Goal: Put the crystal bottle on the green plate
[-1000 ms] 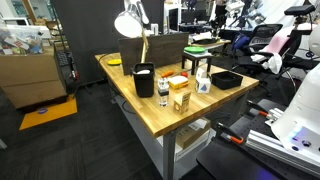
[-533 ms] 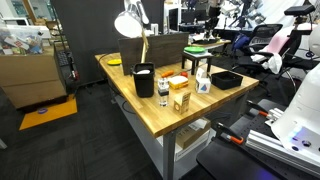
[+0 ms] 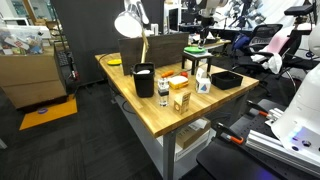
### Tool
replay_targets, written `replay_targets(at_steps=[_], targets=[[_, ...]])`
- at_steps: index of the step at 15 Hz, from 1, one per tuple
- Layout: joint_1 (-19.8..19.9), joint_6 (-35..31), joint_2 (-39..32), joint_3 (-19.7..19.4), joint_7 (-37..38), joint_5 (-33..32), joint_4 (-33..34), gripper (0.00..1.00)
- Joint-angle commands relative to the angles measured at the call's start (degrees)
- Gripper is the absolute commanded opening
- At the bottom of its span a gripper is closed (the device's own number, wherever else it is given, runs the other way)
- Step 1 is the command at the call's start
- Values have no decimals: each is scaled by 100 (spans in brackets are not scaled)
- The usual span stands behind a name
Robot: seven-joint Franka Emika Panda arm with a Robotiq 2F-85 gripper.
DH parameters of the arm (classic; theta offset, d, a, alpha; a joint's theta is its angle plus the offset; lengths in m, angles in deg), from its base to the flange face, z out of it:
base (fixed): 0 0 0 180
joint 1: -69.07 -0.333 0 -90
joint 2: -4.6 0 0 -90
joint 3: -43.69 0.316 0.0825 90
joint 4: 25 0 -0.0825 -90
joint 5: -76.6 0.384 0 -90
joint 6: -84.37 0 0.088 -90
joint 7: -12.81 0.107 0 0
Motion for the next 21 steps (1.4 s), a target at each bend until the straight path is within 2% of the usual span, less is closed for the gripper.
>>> replay_targets(at_steps=[1, 8, 9, 17, 18, 21], targets=[[159, 488, -309, 138, -359, -22, 630, 18], [190, 828, -835, 117, -638, -91, 1437, 18], [136, 575, -643, 90, -475, -82, 1062, 43], [150, 638, -774, 95, -489, -89, 1265, 43], [150, 640, -774, 95, -489, -89, 1265, 18], [205, 852, -934, 222, -780, -40, 1549, 18]])
